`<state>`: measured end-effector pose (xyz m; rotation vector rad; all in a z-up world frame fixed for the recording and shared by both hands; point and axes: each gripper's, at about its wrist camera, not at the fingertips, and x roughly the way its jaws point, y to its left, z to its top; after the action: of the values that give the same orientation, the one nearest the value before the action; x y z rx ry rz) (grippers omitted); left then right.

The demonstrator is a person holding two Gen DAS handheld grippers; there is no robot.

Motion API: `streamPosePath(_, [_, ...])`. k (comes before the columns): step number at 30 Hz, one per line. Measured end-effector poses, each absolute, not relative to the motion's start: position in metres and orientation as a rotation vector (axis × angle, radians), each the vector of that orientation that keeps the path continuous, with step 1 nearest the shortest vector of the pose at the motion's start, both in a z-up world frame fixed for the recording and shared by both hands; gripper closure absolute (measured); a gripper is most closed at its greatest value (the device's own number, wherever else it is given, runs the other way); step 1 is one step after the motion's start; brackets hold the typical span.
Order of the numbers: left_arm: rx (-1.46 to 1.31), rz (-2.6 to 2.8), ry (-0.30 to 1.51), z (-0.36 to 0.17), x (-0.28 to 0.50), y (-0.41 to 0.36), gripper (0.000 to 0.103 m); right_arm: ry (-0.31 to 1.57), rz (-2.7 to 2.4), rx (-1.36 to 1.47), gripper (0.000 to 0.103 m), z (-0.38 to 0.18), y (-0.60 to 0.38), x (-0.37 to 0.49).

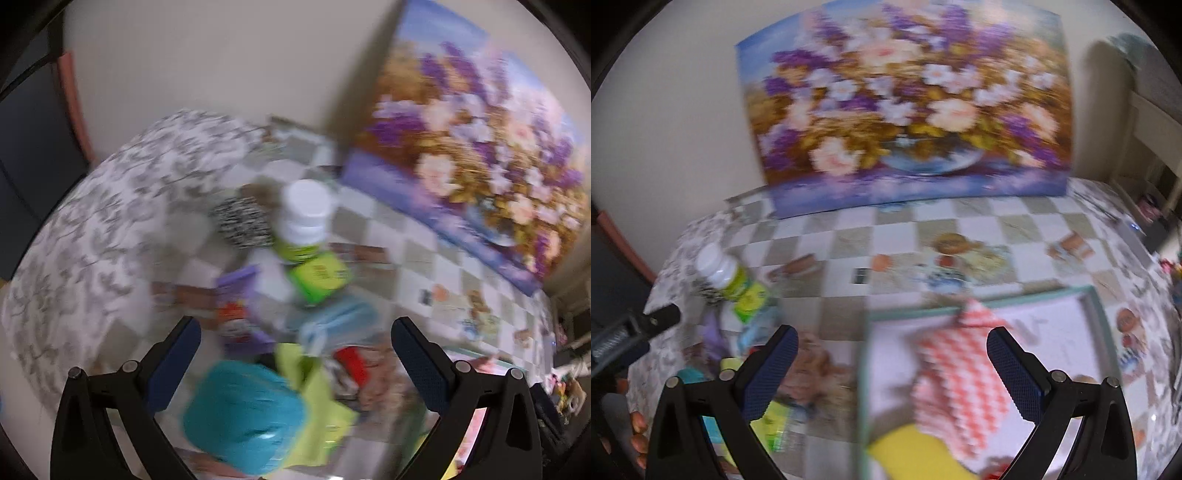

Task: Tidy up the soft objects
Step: 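Grasp the purple baby-wipes packet with the left tool while the right tool grasps the blue packet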

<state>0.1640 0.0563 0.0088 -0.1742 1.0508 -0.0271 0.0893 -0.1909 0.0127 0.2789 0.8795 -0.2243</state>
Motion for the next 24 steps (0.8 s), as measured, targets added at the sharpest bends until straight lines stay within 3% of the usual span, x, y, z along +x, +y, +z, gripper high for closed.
streamPosePath(13, [-0.149,0.017,1.232,-0.033,0.232,0.120,0.001,0.972,-0.031,0.290,0.001,-0.021,-0.133,0.151])
streamPosePath(24, [-0.171,0.010,1.458,-0.103,0.262,0.121,0.001,1.062,0.059,0.416,0.028,-0.077,-0.126,0.186])
